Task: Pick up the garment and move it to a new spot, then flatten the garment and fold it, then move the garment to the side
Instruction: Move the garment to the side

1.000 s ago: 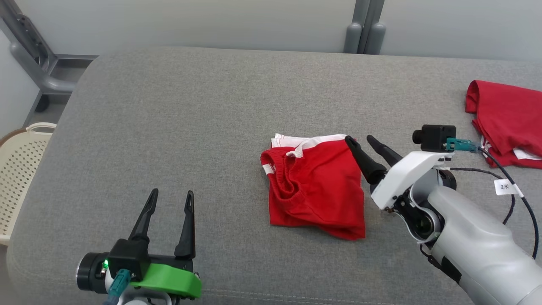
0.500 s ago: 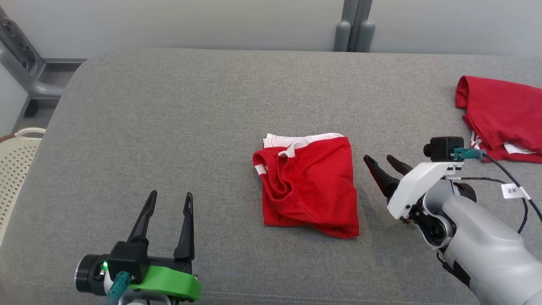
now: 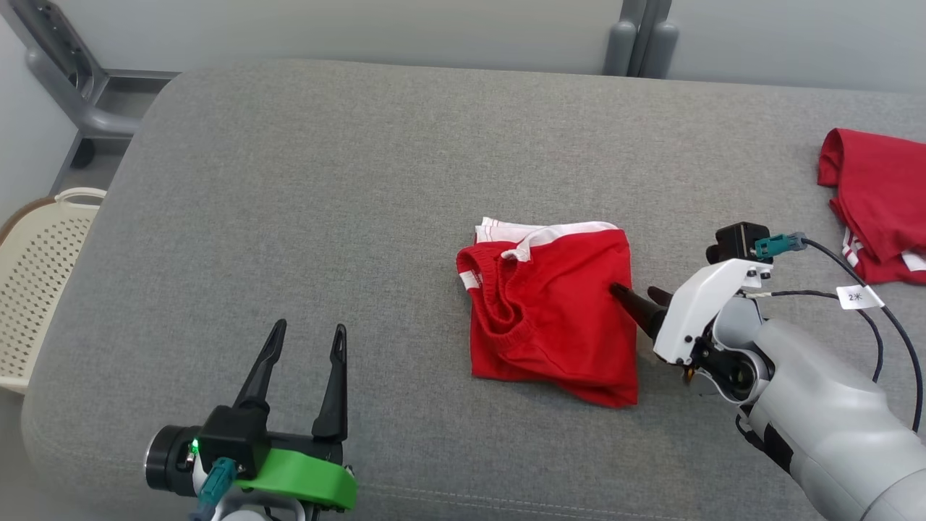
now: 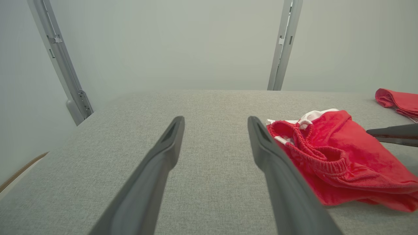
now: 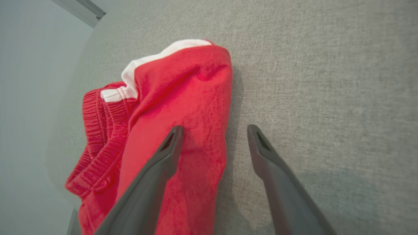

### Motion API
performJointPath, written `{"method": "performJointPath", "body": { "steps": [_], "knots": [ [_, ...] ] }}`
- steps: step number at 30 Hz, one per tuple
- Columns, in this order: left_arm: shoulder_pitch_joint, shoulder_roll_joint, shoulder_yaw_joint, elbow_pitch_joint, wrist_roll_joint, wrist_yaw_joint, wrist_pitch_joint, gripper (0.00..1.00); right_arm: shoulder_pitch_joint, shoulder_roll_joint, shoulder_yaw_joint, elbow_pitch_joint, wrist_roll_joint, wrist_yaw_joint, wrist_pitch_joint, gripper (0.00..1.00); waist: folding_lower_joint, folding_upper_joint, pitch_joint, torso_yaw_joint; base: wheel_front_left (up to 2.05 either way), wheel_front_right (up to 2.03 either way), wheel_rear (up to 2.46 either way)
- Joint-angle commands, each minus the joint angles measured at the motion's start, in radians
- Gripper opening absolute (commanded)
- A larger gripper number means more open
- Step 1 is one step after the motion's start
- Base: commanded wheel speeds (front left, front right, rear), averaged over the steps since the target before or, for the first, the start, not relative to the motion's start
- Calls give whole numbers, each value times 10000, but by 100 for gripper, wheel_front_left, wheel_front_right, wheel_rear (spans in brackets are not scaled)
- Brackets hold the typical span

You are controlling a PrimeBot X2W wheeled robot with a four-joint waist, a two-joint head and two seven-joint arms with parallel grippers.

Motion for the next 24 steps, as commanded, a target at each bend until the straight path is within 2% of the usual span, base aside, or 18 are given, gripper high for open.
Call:
{"method": "performJointPath", "body": {
  "steps": [1,14,15,16,17,24],
  "knots": [
    [-169,11,-19,-5,-43,44,-20,100,-109,-30,-8,66,82,4,67,100,0,0,90,109,0,0,0],
    [-357,11,-143,-61,-152,106,-20,100,-557,326,112,846,792,2,1319,100,0,0,463,407,0,0,0],
    [-370,11,-164,-54,-152,108,-20,100,-558,340,134,897,819,2,1358,84,0,0,482,427,0,0,0],
    [-380,11,-176,-50,-164,123,-20,100,-562,363,164,926,847,2,1425,35,0,0,499,440,0,0,0],
    [-390,11,-180,-49,-176,141,-20,100,-584,382,193,926,845,2,1425,0,0,0,516,446,0,0,0],
    [-412,11,-79,-25,-135,181,-20,100,-851,221,337,640,811,4,1172,0,0,0,551,335,0,0,0]
  ]
}}
